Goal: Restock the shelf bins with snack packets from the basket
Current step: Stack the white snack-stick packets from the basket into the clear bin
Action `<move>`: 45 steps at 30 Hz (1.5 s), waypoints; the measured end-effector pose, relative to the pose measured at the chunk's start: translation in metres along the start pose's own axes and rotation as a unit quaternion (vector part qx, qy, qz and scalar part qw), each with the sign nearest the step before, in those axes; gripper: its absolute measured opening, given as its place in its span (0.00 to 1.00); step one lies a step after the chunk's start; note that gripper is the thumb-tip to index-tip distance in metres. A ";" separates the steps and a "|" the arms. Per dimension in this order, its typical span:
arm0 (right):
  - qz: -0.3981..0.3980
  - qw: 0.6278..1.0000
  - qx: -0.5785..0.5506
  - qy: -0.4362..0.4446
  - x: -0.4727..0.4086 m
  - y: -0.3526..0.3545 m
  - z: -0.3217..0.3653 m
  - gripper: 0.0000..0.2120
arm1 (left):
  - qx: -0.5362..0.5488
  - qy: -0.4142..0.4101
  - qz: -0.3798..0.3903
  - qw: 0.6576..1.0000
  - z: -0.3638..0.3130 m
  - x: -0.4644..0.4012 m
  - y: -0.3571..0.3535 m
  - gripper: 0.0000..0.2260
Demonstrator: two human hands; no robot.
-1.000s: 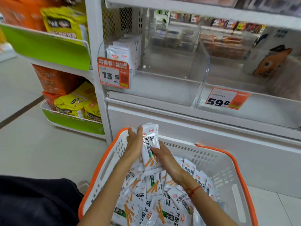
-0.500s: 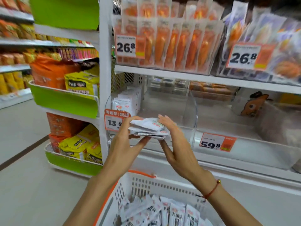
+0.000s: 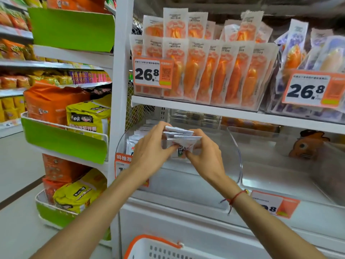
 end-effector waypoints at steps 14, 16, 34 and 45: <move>0.142 0.961 -0.012 -0.238 -0.134 -0.095 -0.060 0.28 | -0.235 0.055 0.269 0.932 0.110 -0.112 -0.075 0.28; 0.151 0.955 -0.002 -0.257 -0.145 -0.106 -0.065 0.29 | -0.252 0.048 0.283 0.924 0.122 -0.121 -0.084 0.26; 0.129 0.943 0.058 -0.301 -0.171 -0.156 -0.076 0.21 | -0.310 -0.065 0.353 0.880 0.148 -0.134 -0.089 0.16; 0.097 0.956 -0.002 -0.278 -0.160 -0.151 -0.083 0.27 | -0.400 -0.168 0.416 0.799 0.134 -0.122 -0.080 0.18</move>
Point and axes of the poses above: each hand's wrist, its own x-axis away from the middle knuckle, its own y-axis out of the back of the hand, z = x × y, the point moved 2 cm from there along -x, towards the middle knuckle, and after that the axes turned 14 degrees about -y, right-handed, at the moved point
